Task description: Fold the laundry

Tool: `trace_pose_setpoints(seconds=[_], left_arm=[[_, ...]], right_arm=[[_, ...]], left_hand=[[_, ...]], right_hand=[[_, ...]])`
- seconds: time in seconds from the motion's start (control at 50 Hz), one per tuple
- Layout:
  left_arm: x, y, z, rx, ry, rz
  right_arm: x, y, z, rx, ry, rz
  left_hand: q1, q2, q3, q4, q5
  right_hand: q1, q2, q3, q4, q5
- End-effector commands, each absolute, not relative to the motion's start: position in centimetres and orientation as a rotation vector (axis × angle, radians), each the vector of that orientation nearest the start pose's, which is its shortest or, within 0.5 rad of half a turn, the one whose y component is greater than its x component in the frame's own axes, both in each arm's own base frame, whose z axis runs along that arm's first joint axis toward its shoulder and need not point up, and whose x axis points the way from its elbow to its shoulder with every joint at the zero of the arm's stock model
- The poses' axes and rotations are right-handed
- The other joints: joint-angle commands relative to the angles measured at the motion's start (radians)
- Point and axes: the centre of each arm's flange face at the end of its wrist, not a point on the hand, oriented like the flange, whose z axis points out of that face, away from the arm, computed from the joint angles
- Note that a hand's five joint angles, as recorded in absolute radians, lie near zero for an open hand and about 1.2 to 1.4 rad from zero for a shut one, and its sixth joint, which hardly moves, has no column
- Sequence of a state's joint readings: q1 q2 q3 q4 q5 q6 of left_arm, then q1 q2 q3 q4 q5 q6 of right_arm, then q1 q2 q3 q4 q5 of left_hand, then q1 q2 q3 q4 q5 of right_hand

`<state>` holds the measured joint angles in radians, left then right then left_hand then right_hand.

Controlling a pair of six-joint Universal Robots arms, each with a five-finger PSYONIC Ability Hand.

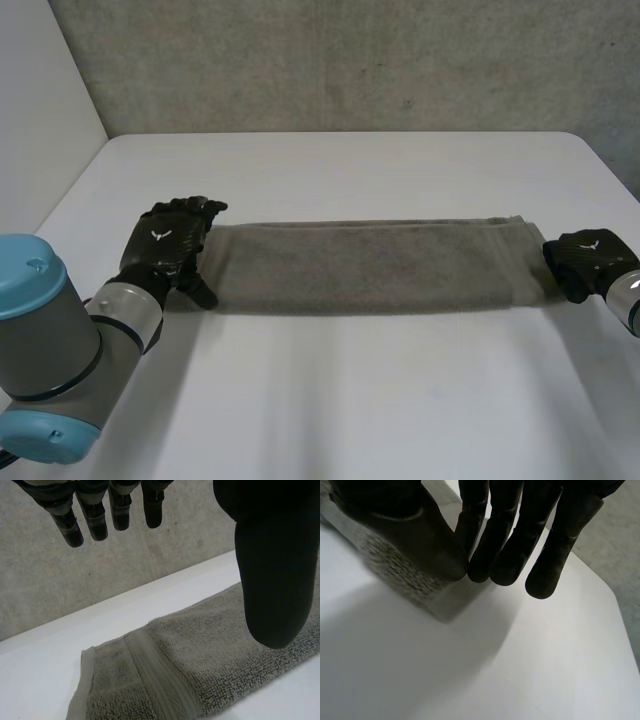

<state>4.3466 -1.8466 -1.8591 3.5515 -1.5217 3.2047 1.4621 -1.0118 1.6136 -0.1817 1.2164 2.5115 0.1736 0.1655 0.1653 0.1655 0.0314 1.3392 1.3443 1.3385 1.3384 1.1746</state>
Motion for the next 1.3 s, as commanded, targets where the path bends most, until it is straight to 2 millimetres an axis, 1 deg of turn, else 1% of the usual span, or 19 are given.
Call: trace_pose_setpoints(seconds=[0.02, 0.08, 0.12, 0.2, 0.22, 0.24, 0.26, 0.28, 0.4, 0.48, 0.66, 0.9, 1.02, 1.06, 1.08, 1.1, 1.12, 1.14, 1.3], left_arm=[[-24.1, -25.4, 17.3, 0.599, 2.511, -2.169], [-24.1, -25.4, 17.3, 0.597, 2.512, -2.169], [-24.1, -25.4, 17.3, 0.599, 2.513, -2.166], [-24.1, -25.3, 17.2, 0.602, 2.514, -2.165], [-24.1, -25.3, 17.2, 0.602, 2.514, -2.165], [-24.1, -25.3, 17.2, 0.602, 2.514, -2.165], [-24.1, -25.3, 17.1, 0.602, 2.517, -2.161], [-24.1, -25.2, 17.1, 0.603, 2.519, -2.159], [-24.2, -25.1, 17.0, 0.608, 2.514, -2.165], [-24.2, -25.2, 17.1, 0.607, 2.502, -2.179], [-24.2, -25.1, 17.0, 0.61, 2.502, -2.18], [-24.2, -25.1, 17.0, 0.61, 2.502, -2.18], [-24.2, -25.1, 17.0, 0.61, 2.502, -2.18], [-24.2, -25.1, 17.0, 0.61, 2.502, -2.18], [-24.2, -25.1, 17.0, 0.61, 2.502, -2.18], [-24.2, -25.1, 17.0, 0.61, 2.502, -2.18], [-24.2, -25.1, 17.0, 0.61, 2.502, -2.18], [-24.2, -25.1, 16.9, 0.612, 2.503, -2.177], [-24.2, -25.1, 17.0, 0.61, 2.502, -2.18]], right_arm=[[9.0, -38.4, 12.5, -0.883, 2.682, -1.856], [7.8, -38.8, 12.8, -0.857, 2.719, -1.876], [5.7, -39.5, 13.3, -0.836, 2.766, -1.916], [4.7, -39.5, 13.4, -0.812, 2.794, -1.91], [4.9, -39.2, 13.4, -0.814, 2.784, -1.891], [5.3, -38.9, 13.2, -0.824, 2.76, -1.872], [5.3, -38.9, 13.2, -0.824, 2.76, -1.871], [5.9, -38.4, 13.3, -0.842, 2.716, -1.858], [8.8, -36.5, 14.8, -0.889, 2.431, -1.856], [9.7, -36.1, 14.8, -0.869, 2.352, -1.824], [10.5, -36.2, 12.9, -0.885, 2.353, -1.75], [10.7, -36.7, 12.2, -0.915, 2.351, -1.764], [10.8, -37.2, 11.7, -0.92, 2.347, -1.798], [10.8, -37.4, 11.4, -0.92, 2.353, -1.797], [10.8, -37.4, 11.4, -0.92, 2.354, -1.797], [10.7, -37.7, 11.5, -0.918, 2.355, -1.801], [10.7, -37.7, 11.5, -0.918, 2.355, -1.801], [10.7, -37.8, 11.6, -0.915, 2.353, -1.806], [9.8, -38.6, 12.1, -0.887, 2.405, -1.856]], left_hand=[[0.001, 0.009, 0.009, 0.009, -0.031], [0.001, 0.009, 0.009, 0.009, -0.031], [0.001, 0.009, 0.009, 0.009, -0.031], [0.001, 0.009, 0.009, 0.009, -0.031], [0.001, 0.009, 0.009, 0.009, -0.031], [0.001, 0.009, 0.009, 0.009, -0.031], [0.001, 0.009, 0.009, 0.009, -0.031], [0.001, 0.009, 0.009, 0.009, -0.031], [0.001, 0.009, 0.009, 0.009, -0.031], [0.001, 0.009, 0.009, 0.009, -0.031], [0.001, 0.009, 0.009, 0.009, -0.031], [0.001, 0.009, 0.009, 0.009, -0.031], [0.001, 0.009, 0.009, 0.009, -0.031], [0.001, 0.009, 0.009, 0.009, -0.031], [0.001, 0.009, 0.009, 0.009, -0.031], [0.001, 0.009, 0.009, 0.009, -0.031], [0.001, 0.009, 0.009, 0.009, -0.031], [0.001, 0.009, 0.009, 0.009, -0.031], [0.001, 0.009, 0.009, 0.009, -0.031]], right_hand=[[0.057, 0.052, 0.058, 0.058, 0.047], [0.057, 0.052, 0.058, 0.058, 0.047], [0.057, 0.052, 0.058, 0.058, 0.047], [0.057, 0.052, 0.058, 0.058, 0.047], [0.057, 0.052, 0.058, 0.058, 0.047], [-0.302, -0.307, -0.302, -0.301, -0.312], [-0.306, -0.311, -0.305, -0.305, -0.316], [-0.582, -0.587, -0.581, -0.581, -0.592], [-0.831, -0.836, -0.83, -0.83, -0.841], [-0.849, -0.854, -0.848, -0.848, -0.859], [-0.799, -0.804, -0.799, -0.798, -0.809], [-0.679, -0.684, -0.678, -0.678, -0.689], [-0.532, -0.537, -0.531, -0.531, -0.542], [-0.307, -0.313, -0.307, -0.307, -0.317], [-0.306, -0.311, -0.305, -0.305, -0.316], [-0.137, -0.142, -0.137, -0.137, -0.147], [-0.136, -0.141, -0.135, -0.135, -0.146], [0.027, 0.022, 0.028, 0.028, 0.017], [0.057, 0.052, 0.058, 0.058, 0.047]])
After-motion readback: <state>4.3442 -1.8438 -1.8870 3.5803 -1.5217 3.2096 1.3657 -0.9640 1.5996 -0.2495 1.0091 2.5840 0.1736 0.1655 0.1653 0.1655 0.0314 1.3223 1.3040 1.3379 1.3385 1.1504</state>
